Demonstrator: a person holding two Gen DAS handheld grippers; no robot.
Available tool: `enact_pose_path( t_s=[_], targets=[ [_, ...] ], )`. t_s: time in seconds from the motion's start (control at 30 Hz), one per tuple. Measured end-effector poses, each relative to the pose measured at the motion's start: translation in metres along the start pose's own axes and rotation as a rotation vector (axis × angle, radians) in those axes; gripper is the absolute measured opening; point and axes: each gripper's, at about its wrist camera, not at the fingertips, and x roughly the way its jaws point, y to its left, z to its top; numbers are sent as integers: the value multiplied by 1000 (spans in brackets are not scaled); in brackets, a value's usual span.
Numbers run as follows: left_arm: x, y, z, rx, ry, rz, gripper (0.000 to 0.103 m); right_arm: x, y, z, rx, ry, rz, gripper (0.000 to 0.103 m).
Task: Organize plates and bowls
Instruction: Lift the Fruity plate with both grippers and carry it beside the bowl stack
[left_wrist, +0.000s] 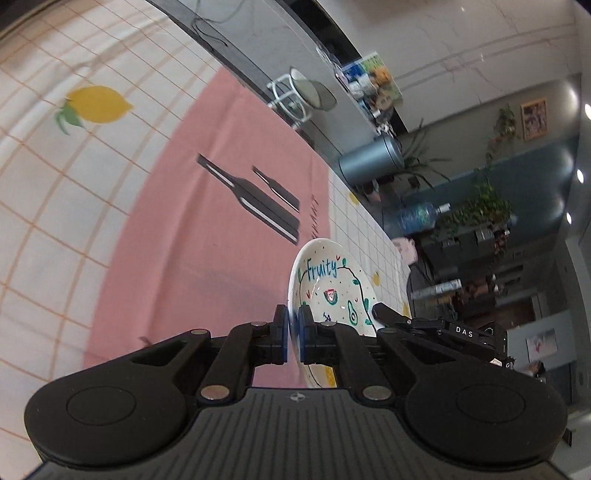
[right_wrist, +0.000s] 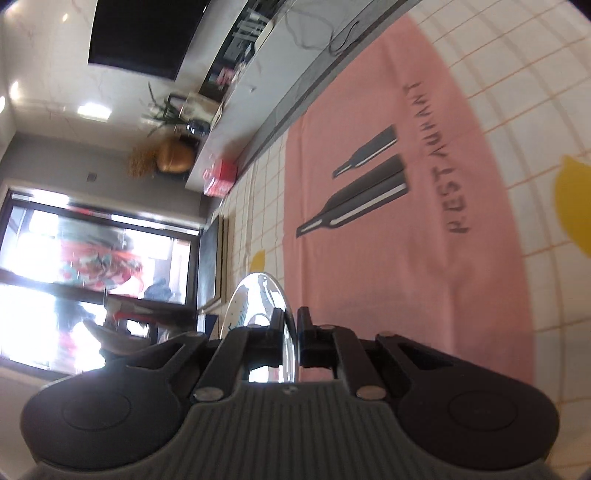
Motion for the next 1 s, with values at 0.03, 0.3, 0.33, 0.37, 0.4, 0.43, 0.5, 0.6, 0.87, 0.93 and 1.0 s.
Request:
enact_pose_path(
  t_s=[0.03,0.3,0.33,0.37,0.4,0.43,0.5,0.6,0.87,0.93,1.0],
  targets=[
    [10,-7,0,15,28,-5,5,-14,-7,-4,28,-30,-8,5],
    [65,-52,-15,140,194,2,5,-91,-59,-46,179,-167,-80,5],
    [69,-56,-17,156,209,7,5,-96,-65,-53,195,-173,-85,5],
    [73,-60,-19,173,225,13,5,-99,-69,-59,211,-178,-92,5],
    [77,-63,-19,193,244,19,5,-103,-74,-66,224,-182,-99,5],
    [80,-66,-21,211,261,23,5,-106,-78,-73,236,-185,-108,5],
    [85,-71,-25,250,296,33,5,-112,-86,-87,274,-197,-119,6],
    [90,-77,-33,282,333,38,5,-121,-97,-108,327,-219,-126,6],
    [103,-104,-62,469,414,135,7,-139,-107,-157,398,-258,-161,8],
    [104,-110,-69,513,425,153,8,-144,-107,-170,408,-248,-158,9],
    [104,-116,-76,560,432,173,9,-146,-106,-178,405,-252,-162,9]
  ],
)
